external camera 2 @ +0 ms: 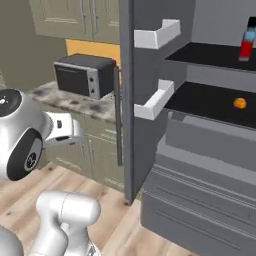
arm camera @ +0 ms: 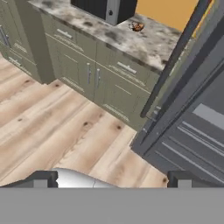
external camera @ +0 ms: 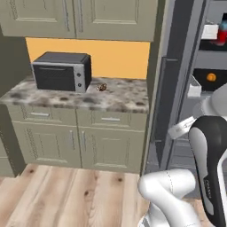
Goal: Place the liquor on the top shelf of the fridge to keep it out of children's reach, and place the orange and potato on lower shelves for easy access.
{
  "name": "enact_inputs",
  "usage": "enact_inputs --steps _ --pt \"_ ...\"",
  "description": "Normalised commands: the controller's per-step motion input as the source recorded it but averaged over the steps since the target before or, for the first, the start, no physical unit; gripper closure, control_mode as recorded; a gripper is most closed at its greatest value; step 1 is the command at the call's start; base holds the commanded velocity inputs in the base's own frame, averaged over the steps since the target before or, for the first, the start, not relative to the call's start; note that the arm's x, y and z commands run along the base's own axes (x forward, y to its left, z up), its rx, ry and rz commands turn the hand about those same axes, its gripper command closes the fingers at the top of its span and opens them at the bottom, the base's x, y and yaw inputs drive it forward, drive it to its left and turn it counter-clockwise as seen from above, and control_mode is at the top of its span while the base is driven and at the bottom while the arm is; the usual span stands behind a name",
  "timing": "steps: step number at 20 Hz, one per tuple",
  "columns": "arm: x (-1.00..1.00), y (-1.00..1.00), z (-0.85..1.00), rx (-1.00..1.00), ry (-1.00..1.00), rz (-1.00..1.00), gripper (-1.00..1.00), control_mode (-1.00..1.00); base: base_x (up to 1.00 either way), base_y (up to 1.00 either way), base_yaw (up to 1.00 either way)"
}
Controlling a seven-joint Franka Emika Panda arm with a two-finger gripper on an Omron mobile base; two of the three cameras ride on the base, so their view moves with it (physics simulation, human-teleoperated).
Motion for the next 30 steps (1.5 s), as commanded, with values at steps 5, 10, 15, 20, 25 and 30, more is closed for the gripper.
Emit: enact_inputs --steps 5,10,15,20,25,30 --pt "0.0 0.0 0.0 0.0 0.0 0.0 -1.0 1.0 0.29 0.91 0.09" --pt "0.0 0.0 0.0 0.0 0.0 0.0 -1.0 1.0 0.46 0.51 -0.31" --pt "0.0 0.0 0.0 0.0 0.0 0.0 -1.0 1.0 0.68 0.47 -0.46" --pt "0.0 0.0 0.0 0.0 0.0 0.0 -1.0 1.0 0.81 0.6 -0.48" --pt "0.0 0.0 0.0 0.0 0.0 0.0 -1.0 1.0 0.93 0.62 -0.43" --pt "0.0 0.0 0.0 0.0 0.0 0.0 -1.0 1.0 0.95 0.58 -0.37"
